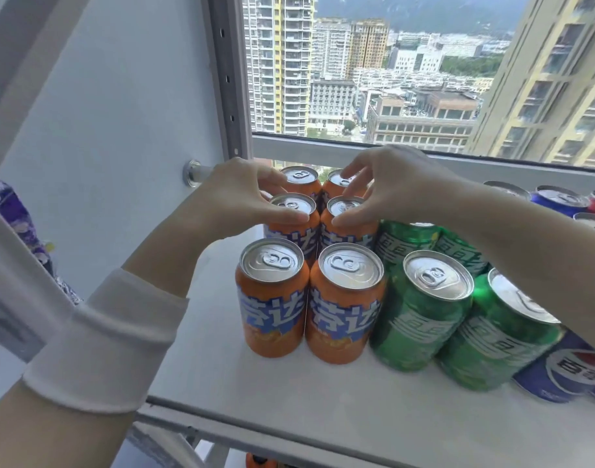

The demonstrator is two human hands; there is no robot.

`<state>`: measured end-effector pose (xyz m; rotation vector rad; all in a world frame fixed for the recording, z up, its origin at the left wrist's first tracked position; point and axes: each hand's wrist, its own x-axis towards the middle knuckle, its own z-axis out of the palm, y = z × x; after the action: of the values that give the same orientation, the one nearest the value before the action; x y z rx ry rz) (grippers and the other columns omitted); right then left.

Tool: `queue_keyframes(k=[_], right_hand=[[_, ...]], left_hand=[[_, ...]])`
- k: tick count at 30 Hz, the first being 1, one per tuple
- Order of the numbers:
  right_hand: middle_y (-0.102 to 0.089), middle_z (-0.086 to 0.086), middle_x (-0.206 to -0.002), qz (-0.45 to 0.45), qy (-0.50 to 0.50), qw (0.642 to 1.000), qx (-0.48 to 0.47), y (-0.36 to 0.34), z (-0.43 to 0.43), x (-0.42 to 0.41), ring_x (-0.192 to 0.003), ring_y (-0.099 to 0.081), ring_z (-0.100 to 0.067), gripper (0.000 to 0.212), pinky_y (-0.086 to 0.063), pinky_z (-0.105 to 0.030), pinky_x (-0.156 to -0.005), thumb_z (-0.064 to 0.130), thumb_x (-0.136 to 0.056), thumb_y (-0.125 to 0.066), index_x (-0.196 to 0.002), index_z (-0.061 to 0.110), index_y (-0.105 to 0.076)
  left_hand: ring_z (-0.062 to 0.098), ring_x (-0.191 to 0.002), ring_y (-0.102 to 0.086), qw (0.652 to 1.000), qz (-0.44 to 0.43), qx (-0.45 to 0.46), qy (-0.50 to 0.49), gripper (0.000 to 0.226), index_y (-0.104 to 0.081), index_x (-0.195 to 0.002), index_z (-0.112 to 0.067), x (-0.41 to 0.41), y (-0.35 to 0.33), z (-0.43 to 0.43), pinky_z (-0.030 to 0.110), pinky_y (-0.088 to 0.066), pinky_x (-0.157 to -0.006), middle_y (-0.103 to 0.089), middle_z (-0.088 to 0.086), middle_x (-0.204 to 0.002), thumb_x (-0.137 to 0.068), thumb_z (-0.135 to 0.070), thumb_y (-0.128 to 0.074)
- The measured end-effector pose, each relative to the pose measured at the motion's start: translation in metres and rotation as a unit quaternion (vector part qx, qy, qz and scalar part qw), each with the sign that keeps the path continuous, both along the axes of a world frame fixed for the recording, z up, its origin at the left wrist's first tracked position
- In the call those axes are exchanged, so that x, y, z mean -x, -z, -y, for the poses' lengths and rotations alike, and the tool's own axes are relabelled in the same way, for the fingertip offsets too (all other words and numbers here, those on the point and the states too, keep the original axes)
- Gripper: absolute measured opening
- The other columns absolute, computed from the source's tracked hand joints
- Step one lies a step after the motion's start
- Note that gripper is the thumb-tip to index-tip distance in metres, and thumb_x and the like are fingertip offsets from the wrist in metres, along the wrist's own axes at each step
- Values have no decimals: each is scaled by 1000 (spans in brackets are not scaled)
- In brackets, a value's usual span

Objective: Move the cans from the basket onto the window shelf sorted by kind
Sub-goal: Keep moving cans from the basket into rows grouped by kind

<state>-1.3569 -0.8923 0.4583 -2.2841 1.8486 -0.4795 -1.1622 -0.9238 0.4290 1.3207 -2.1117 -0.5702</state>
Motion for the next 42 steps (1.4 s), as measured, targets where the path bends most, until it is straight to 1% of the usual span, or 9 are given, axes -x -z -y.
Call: queue_keyframes(k=[6, 15, 19, 22, 26, 31, 34, 38, 42], right_hand=[[-64, 8, -98, 18, -14, 1000, -16, 1, -8, 0, -75, -52, 2, 56, -35, -9, -60, 41, -63, -80, -111, 18, -61], [-66, 12, -98, 26, -26, 999, -34, 2, -10, -1, -81, -56, 4, 64, -41, -11, -67, 46, -59, -80, -114, 22, -59], [-64, 12, -101, 52, -30, 995, -77, -6, -7, 2, -87, -60, -3, 72, -45, -21, -74, 51, -56, -77, -120, 24, -54], [-64, 6, -105, 66, -9, 997, -44, -14, 5, 11, -90, -59, -8, 67, -44, -22, -75, 50, -60, -74, -117, 21, -57], [-60, -4, -121, -17, 20, 1000, -16, -10, 32, 17, -100, -55, -16, 62, -39, -25, -87, 42, -72, -72, -123, 12, -54], [-56, -5, -131, -60, 24, 997, -32, -2, 51, 14, -117, -53, -22, 63, -38, -32, -101, 42, -74, -71, -124, 5, -56], [-64, -7, -118, -47, 22, 998, -38, -1, 58, 15, -102, -59, -21, 56, -47, -30, -88, 41, -72, -74, -113, 5, -64], [-65, -2, -111, -19, 13, 999, -39, -4, 57, 16, -89, -55, -13, 57, -38, -15, -64, 39, -68, -78, -114, 9, -65], [-58, 5, -94, -20, 7, 999, -29, -6, 52, 18, -82, -52, -9, 58, -32, -9, -57, 39, -67, -78, -117, 11, -64]], left_hand=[[-1, -82, -64, 1000, -3, -21, 4, 78, -63, -120, -21, -5, -1, -7, 18, -50, -74, -67, -8, -100, -50, -54, -76], [-1, -85, -62, 999, 6, -44, 12, 87, -61, -121, -24, -7, -3, -7, 23, -49, -77, -65, -11, -97, -42, -60, -71], [-2, -89, -60, 995, 29, -84, 42, 81, -53, -123, -31, -9, -9, -3, 21, -49, -74, -64, -15, -100, -49, -61, -67], [-2, -91, -60, 999, -11, -34, 35, 76, -51, -124, -30, -5, -15, 9, 22, -49, -77, -62, -15, -102, -56, -62, -63], [11, -106, -54, 999, 5, -18, 37, 61, -48, -129, -21, 13, -13, 40, 24, -44, -86, -55, -2, -127, -76, -48, -64], [4, -105, -43, 996, 21, -68, 48, 57, -53, -130, -20, 25, 3, 63, 21, -35, -85, -53, -3, -133, -79, -37, -69], [6, -106, -48, 997, 14, -65, 49, 58, -55, -128, -22, 22, 3, 66, 26, -37, -90, -56, -3, -130, -75, -39, -71], [10, -103, -55, 996, 17, -74, 55, 60, -58, -126, -21, 21, -1, 65, 30, -44, -92, -59, -3, -124, -71, -42, -73], [9, -102, -54, 995, 36, -73, 61, 58, -59, -123, -22, 19, -3, 60, 28, -43, -91, -59, -8, -119, -71, -42, -73]])
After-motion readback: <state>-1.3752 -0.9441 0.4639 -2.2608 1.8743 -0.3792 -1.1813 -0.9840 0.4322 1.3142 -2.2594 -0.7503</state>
